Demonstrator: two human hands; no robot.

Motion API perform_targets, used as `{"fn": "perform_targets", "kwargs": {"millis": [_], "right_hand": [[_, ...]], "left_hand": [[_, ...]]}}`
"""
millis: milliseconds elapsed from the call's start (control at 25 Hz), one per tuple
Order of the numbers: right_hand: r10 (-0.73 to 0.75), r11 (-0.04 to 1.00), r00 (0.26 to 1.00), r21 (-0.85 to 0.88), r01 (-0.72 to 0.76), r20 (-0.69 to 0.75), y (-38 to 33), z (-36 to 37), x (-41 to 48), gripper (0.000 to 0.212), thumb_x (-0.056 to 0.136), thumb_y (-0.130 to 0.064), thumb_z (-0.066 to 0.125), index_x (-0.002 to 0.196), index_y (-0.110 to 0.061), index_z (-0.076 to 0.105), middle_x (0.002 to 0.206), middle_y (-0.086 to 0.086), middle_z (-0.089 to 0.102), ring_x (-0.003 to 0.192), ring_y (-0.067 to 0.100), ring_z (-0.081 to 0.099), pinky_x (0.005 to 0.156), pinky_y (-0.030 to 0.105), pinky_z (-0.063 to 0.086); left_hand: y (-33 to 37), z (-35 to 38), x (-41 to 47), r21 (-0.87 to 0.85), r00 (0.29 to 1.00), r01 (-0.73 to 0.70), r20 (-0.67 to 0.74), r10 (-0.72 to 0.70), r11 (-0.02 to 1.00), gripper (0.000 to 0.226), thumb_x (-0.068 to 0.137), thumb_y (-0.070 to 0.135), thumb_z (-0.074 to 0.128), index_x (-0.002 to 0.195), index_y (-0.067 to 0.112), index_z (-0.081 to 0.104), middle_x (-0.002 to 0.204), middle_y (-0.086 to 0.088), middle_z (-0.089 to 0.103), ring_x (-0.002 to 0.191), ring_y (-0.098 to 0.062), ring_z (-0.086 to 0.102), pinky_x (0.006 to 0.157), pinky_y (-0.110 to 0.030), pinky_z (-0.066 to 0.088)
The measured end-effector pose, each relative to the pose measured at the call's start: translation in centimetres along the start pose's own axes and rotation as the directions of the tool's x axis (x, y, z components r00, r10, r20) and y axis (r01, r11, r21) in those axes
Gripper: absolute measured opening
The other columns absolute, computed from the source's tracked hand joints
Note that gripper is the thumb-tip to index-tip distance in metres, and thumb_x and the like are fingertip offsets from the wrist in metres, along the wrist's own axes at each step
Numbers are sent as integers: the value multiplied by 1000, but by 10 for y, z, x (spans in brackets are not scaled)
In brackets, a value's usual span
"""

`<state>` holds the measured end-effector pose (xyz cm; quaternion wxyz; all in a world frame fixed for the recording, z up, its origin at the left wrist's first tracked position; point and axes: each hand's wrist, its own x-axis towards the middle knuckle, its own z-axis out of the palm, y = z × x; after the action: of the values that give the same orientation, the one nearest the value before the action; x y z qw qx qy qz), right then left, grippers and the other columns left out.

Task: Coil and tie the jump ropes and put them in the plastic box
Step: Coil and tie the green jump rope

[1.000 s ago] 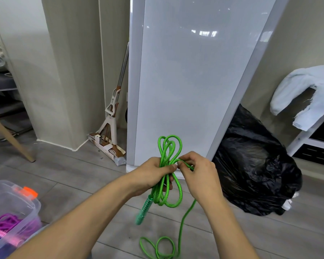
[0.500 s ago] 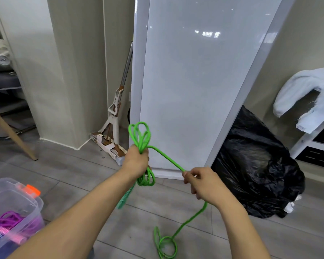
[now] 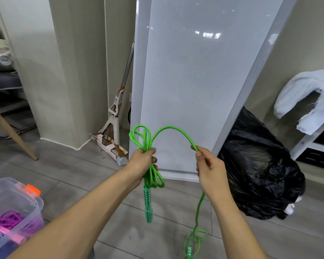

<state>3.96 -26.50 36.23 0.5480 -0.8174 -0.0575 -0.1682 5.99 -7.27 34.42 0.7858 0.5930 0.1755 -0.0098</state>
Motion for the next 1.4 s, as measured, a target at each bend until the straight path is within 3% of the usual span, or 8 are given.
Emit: {"fn": "perform_targets", "kwargs": {"millis": [240, 440, 600, 840, 1000, 1120, 1320, 1400], "right_hand": [[14, 997, 993, -71, -5, 116, -3, 18, -7, 39, 103, -9, 42, 139, -21, 53, 92, -7, 66, 69, 2, 48, 74, 27, 42], [4, 1000, 994, 27, -7, 106, -5, 25, -14, 17, 100, -8, 52, 102, -25, 55, 86, -5, 76, 60, 1, 59, 66, 28, 44], [6, 1000, 987, -6, -5, 158, -14, 26, -18, 17, 92, -17, 69, 84, -31, 72, 72, -9, 74, 66, 3, 68, 64, 21, 49], [103, 994, 941, -62, -87, 323, -14, 34, -21, 4, 96, -25, 62, 93, -25, 65, 73, -3, 74, 47, 3, 54, 55, 26, 45], [167, 985, 856, -117, -125, 490, -12, 27, -19, 20, 100, -28, 55, 88, -17, 67, 59, 4, 65, 45, 16, 51, 50, 24, 41], [225, 974, 745, -138, -178, 628, -11, 18, -18, 31, 103, -31, 51, 88, -14, 73, 58, 4, 61, 48, 19, 53, 52, 24, 42], [369, 929, 580, -290, -228, 726, -3, -14, -13, 37, 103, -34, 52, 93, -8, 75, 61, 4, 59, 50, 16, 52, 55, 25, 43], [441, 890, 622, -406, -209, 647, 6, -29, -8, 36, 101, -34, 55, 82, -10, 74, 60, 3, 57, 49, 14, 49, 56, 26, 41]], "left_hand": [[-7, 14, -15, 77, 970, -58, 240, 38, 995, 14, 102, 21, 51, 97, 10, 46, 57, 2, 49, 50, -22, 53, 65, -41, 48], [-10, 17, -18, 69, 963, -133, 245, 112, 989, 24, 102, 25, 52, 109, 3, 60, 61, 3, 53, 56, -20, 54, 67, -39, 47], [-15, 19, -20, 68, 948, -185, 273, 160, 980, 26, 101, 26, 54, 90, 3, 60, 64, -2, 53, 54, -19, 55, 59, -34, 47], [-8, 12, -12, 325, 971, -231, 13, 240, 917, 19, 102, 24, 49, 90, 13, 58, 80, -4, 62, 68, -22, 62, 73, -42, 54], [11, 1, -3, -110, 974, -223, -54, 218, 969, 11, 105, 12, 40, 104, 3, 46, 81, -12, 65, 63, -25, 70, 63, -41, 60], [18, -10, 8, -350, 984, -177, -77, 161, 920, 13, 105, 11, 42, 93, 7, 46, 66, -4, 53, 52, -24, 64, 59, -40, 59], [20, -27, 26, -323, 974, -206, -164, 159, 924, 6, 102, 13, 46, 97, 15, 46, 58, 4, 42, 51, -16, 35, 55, -28, 34], [25, -32, 24, -165, 934, -290, -264, 241, 943, 14, 102, 16, 48, 88, 16, 48, 57, 3, 43, 48, -16, 35, 49, -24, 35]]}}
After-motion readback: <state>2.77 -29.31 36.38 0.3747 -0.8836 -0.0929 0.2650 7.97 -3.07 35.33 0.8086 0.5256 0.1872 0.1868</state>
